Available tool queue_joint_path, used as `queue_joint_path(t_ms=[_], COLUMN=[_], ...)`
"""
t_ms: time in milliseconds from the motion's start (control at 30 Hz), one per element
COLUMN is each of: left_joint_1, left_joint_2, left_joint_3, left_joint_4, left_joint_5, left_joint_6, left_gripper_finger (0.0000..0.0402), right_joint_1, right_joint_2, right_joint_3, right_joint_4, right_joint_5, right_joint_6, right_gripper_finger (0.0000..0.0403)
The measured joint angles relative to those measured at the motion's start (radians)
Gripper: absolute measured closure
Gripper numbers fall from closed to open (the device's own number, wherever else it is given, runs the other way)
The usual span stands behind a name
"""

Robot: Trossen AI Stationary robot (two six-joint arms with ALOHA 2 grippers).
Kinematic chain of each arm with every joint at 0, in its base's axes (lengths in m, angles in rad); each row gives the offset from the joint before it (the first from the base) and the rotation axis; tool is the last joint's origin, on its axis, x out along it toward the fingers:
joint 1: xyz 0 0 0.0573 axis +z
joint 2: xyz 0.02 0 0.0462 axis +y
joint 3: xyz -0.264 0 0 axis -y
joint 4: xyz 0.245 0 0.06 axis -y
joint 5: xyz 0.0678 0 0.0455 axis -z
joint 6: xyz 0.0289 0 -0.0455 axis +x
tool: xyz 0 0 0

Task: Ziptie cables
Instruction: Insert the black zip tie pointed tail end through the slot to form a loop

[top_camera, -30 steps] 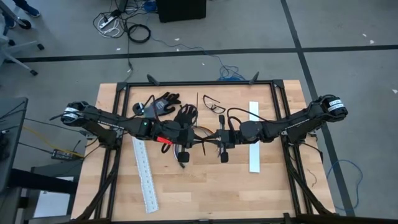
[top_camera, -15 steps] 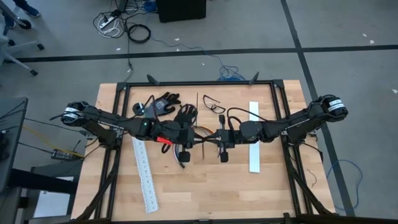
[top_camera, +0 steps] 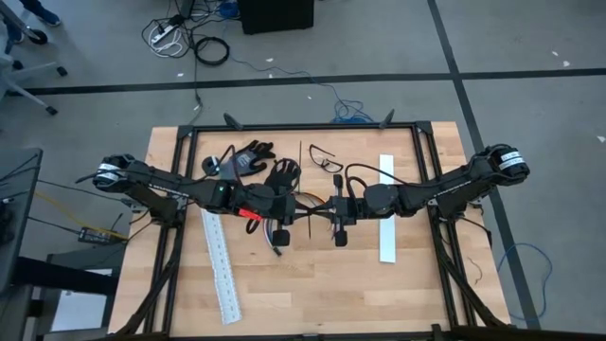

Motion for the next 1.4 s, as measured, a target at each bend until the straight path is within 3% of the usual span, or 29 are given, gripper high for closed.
queue_joint_path(t_ms=[333,1400], left_joint_1=[-0.001,0.001], left_joint_2=[0.014,0.072], left_joint_3=[0.000,0.001], left_joint_4=[0.007,0.000], left_joint_5=[0.003,0.014], left_joint_6=[0.002,-0.001], left_gripper_finger=[0.0377,0.0378], right_joint_1=[0.018,0.049], right_joint_2=[0.000,0.001], right_joint_3=[-0.002,0.000], right_joint_4=[0.014,0.101], right_joint_5=[0.001,0.048], right_joint_6=[0.002,-0.032], right_gripper_finger=[0.0402,0.0403])
